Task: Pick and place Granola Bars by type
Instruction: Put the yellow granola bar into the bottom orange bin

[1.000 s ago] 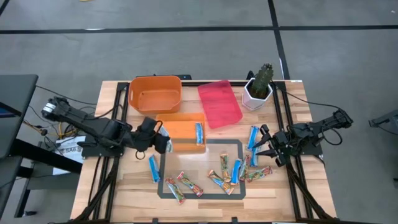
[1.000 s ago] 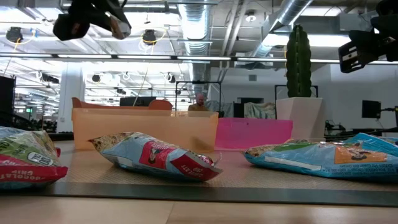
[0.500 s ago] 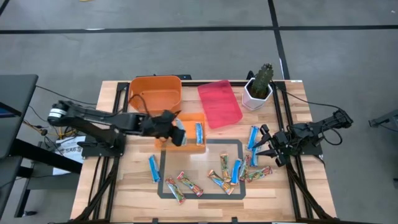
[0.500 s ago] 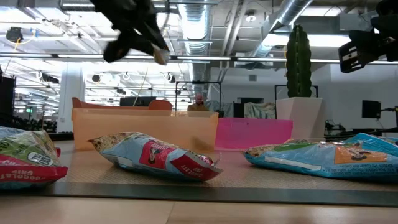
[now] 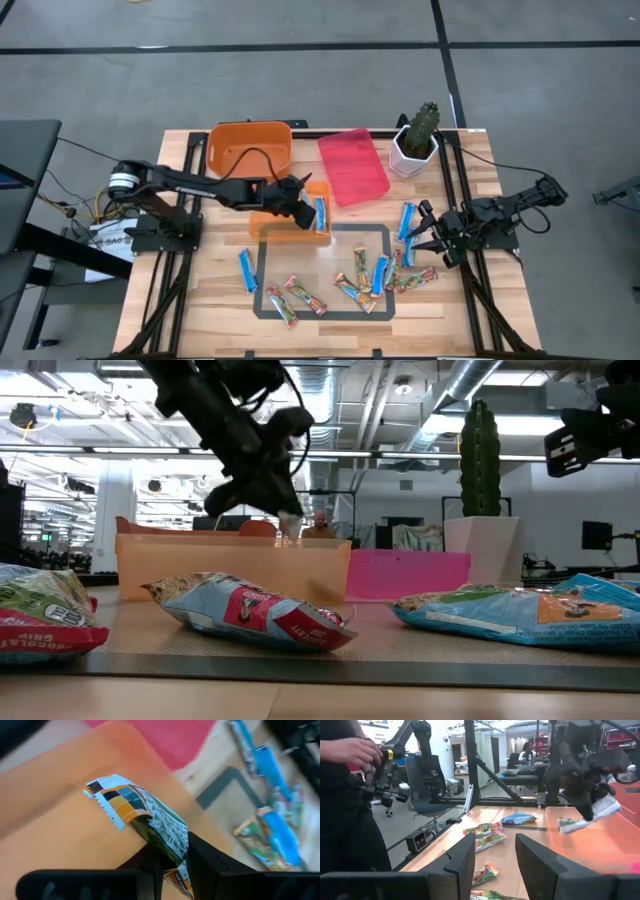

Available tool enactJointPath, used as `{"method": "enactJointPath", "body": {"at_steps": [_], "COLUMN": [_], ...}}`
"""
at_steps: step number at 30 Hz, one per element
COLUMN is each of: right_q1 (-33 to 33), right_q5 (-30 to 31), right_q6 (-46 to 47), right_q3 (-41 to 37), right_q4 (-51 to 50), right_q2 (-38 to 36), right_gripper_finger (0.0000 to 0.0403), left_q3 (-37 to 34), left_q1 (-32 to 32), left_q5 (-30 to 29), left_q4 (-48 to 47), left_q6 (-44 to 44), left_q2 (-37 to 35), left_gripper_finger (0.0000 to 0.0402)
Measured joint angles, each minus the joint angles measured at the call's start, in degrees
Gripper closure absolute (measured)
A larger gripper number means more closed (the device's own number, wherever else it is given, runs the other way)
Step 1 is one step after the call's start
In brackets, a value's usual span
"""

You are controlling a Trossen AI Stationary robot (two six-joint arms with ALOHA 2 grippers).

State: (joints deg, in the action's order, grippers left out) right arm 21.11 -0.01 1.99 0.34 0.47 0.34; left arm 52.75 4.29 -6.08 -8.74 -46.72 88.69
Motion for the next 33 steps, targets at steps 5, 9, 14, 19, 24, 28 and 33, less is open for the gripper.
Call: {"method": "enactJointPath", "body": {"at_steps": [5, 9, 14, 19, 24, 28, 33], "right_q1": [0.00, 0.01, 0.01, 0.01, 0.02, 0.02, 0.01], "right_q5": [0.00, -0.01, 0.00, 0.00, 0.00, 0.00, 0.00], "right_q6": [0.01, 0.00, 0.00, -0.01, 0.00, -0.01, -0.02], "right_q3": [0.02, 0.01, 0.02, 0.02, 0.00, 0.02, 0.00], "right_q4": [0.00, -0.02, -0.01, 0.00, 0.00, 0.01, -0.02], "right_q2": [0.02, 0.01, 0.00, 0.02, 0.00, -0.06, 0.12], "right_gripper_finger": [0.0269, 0.0270, 0.0268, 0.0270, 0.0268, 0.0270, 0.0269], "left_q3": [0.00, 0.00, 0.00, 0.05, -0.02, -0.02, -0.02], "left_q1": [1.18, 1.73, 2.05, 2.15, 1.99, 2.04, 2.04], "left_q5": [0.84, 0.83, 0.85, 1.76, 1.99, 2.63, 2.68], "left_q4": [0.56, 0.68, 0.81, 1.27, 0.76, 0.34, 0.93], "left_q6": [0.60, 1.53, 1.50, 0.54, 0.19, 0.27, 0.35], "left_q2": [2.24, 3.72, 4.80, 6.15, 7.71, 8.27, 8.21], "left_gripper_finger": [0.0340, 0.0340, 0.0340, 0.0340, 0.0340, 0.0338, 0.0317]}}
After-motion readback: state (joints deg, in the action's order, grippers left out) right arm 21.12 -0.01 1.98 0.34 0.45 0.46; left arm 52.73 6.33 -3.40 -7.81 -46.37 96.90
